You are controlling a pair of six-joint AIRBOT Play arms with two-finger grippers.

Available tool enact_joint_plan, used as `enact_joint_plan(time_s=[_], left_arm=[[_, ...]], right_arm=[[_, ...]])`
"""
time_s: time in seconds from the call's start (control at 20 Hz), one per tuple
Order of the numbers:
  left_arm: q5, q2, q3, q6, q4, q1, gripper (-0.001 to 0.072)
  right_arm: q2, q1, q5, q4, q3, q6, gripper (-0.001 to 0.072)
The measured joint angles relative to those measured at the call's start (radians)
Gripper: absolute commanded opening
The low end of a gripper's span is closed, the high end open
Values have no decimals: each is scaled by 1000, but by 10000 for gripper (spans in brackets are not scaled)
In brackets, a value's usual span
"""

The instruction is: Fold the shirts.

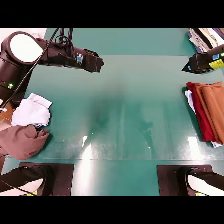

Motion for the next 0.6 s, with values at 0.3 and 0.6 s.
enact_joint_plan(time_s=[0.3, 0.6], left_arm=[[0, 0, 0, 0, 0, 0, 26], [0, 0, 0, 0, 0, 0, 26]], right_arm=[[0, 0, 4, 0, 0, 0, 15], [0, 0, 7, 1, 0, 0, 15]])
